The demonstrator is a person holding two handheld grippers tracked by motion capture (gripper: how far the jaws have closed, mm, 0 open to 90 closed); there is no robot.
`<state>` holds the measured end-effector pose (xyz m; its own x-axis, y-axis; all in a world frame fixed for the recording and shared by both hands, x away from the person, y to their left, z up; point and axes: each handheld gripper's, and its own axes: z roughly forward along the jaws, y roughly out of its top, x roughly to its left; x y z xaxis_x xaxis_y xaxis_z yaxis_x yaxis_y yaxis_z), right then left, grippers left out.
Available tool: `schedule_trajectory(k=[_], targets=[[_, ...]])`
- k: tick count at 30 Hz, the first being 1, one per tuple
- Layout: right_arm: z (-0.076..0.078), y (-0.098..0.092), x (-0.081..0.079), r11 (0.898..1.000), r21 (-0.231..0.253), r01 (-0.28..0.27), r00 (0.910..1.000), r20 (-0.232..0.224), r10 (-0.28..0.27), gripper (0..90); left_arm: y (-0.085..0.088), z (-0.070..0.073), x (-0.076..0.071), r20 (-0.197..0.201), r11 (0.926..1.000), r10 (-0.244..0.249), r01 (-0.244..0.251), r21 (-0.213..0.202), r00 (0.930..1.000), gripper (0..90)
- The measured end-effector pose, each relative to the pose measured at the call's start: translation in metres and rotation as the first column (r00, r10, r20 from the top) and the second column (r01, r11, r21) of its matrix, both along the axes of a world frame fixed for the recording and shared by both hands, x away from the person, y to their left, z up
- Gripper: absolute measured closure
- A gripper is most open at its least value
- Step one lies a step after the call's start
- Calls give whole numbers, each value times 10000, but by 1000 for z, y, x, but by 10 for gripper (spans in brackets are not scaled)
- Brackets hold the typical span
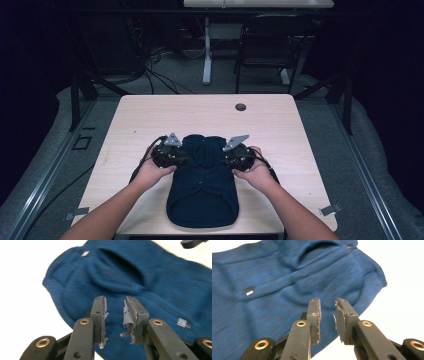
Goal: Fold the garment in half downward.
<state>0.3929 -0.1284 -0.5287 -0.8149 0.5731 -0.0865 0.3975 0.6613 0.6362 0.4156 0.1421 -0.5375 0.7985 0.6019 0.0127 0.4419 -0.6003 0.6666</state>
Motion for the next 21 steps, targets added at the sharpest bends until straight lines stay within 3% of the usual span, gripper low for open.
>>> schedule_trajectory(k=[3,6,11,15,16,20,21], targets=[[-3,5,14,9999,-126,111,9999,19,-110,736,-2,-3,11,311,9995,124,-133,276,9994,704],[-3,16,37,9994,-318,135,9998,142,-131,738,-4,-4,32,106,10000,92,-92,-40,9999,719],[-4,30,58,9965,-839,23,9997,236,-3,737,-12,-6,53,125,9993,129,-134,352,9998,731],[-5,35,70,9937,-1114,149,9993,366,-108,736,-15,-7,63,316,9977,397,-414,537,9987,718],[-5,38,77,9931,-1132,319,9983,512,-262,729,-17,-8,68,392,9955,541,-569,760,9978,717],[-7,39,85,9898,-1266,659,9956,743,-568,695,-18,-10,76,484,9935,742,-780,829,9961,679],[-10,39,90,9826,-1694,758,9946,825,-625,664,-18,-10,77,510,9928,771,-813,876,9957,654]])
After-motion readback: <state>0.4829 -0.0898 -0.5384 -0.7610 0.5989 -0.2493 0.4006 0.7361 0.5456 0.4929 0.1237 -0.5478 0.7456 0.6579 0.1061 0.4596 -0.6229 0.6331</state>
